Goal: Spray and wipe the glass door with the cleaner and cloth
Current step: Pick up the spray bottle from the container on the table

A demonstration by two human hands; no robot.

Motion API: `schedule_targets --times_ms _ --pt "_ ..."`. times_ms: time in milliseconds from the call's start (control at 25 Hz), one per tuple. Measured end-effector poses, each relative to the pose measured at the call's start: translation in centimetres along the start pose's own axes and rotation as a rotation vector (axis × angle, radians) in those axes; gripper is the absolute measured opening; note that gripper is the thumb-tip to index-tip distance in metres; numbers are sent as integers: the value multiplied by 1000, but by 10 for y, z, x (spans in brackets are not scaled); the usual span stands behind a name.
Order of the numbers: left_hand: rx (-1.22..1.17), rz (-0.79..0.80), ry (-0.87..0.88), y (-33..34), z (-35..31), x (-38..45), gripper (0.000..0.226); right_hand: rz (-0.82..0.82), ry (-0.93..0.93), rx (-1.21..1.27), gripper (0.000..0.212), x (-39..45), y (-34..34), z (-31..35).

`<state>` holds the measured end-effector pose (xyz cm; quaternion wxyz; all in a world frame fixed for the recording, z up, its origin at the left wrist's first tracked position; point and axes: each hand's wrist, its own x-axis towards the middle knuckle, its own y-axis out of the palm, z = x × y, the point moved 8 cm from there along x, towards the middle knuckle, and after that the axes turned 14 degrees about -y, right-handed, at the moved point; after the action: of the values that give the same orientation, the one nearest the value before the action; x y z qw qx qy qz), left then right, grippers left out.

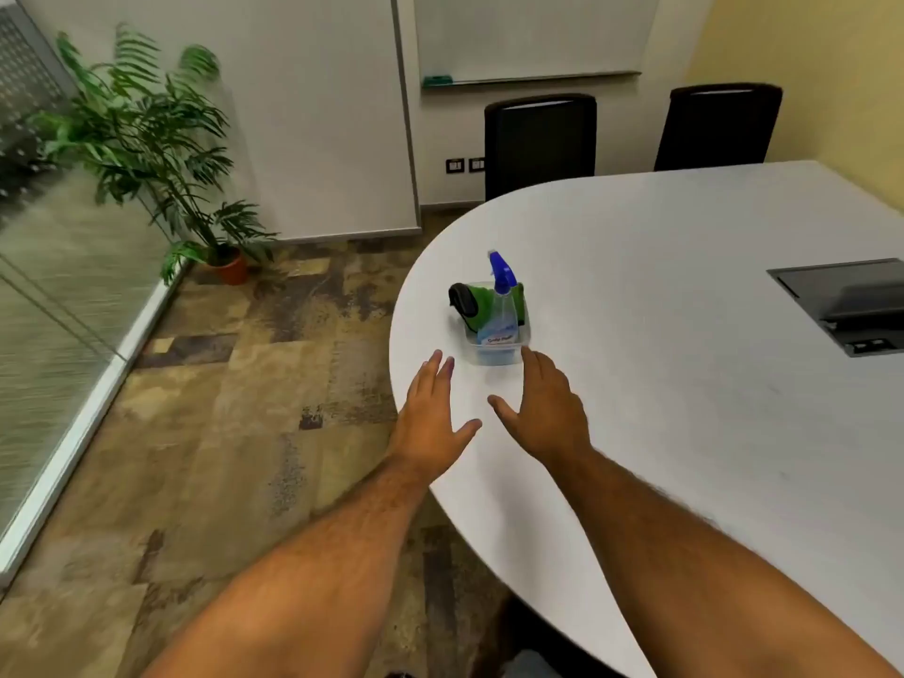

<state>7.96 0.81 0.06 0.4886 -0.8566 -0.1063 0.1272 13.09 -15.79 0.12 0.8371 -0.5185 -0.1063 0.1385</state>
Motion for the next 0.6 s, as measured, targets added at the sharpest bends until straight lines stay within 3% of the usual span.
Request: schedule_targets --times_ms 200,360,600 --pt "58 9 10 6 -27 59 96 -66 126 374 81 67 18 -53" --pt "0 -13 -126 6 -39 112 95 -65 122 497 74 136 34 -76" --pt "-148 12 -260 34 -37 143 94 -105 143 609 80 220 53 -97"
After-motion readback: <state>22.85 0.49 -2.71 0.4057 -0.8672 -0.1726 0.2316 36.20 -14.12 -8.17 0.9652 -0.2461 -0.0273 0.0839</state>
